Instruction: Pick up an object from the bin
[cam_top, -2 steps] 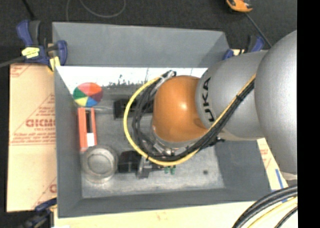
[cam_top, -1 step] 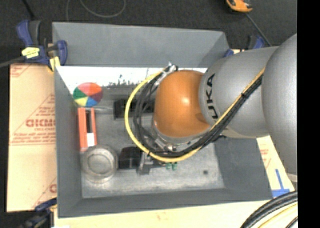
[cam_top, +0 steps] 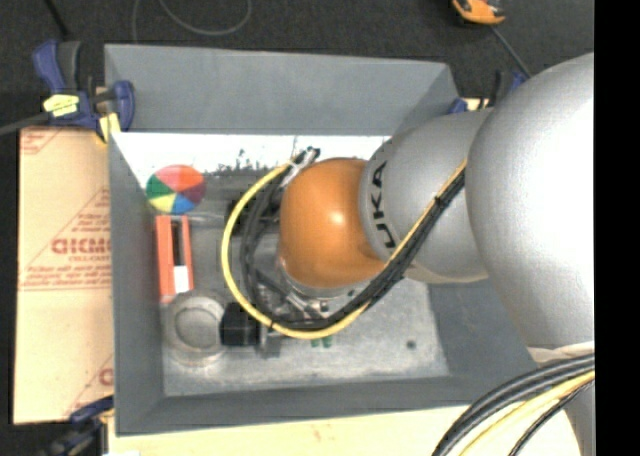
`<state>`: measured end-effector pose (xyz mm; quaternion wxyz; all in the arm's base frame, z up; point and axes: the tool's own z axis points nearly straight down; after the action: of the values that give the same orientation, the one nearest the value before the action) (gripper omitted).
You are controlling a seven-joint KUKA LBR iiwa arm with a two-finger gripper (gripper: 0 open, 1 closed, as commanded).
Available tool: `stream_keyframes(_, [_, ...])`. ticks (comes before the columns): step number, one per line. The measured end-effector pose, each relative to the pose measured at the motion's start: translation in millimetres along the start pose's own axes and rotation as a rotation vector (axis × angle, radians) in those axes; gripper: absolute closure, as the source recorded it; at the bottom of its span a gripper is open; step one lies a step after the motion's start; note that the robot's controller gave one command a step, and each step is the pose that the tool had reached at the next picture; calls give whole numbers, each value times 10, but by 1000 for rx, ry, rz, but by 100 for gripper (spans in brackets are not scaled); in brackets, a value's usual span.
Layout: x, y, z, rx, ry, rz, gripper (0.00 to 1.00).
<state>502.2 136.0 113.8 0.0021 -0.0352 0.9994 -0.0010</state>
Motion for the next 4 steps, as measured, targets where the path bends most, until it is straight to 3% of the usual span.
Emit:
stream_keyframes(1, [-3,-2,11,0,0,-42,100])
stream_keyframes(2, [8,1,141,9,-2,66,100])
stream_keyframes(3, [11,-6,152,11,-1,86,100])
stream_keyframes(4, [-37,-3,160,13,10,118,100])
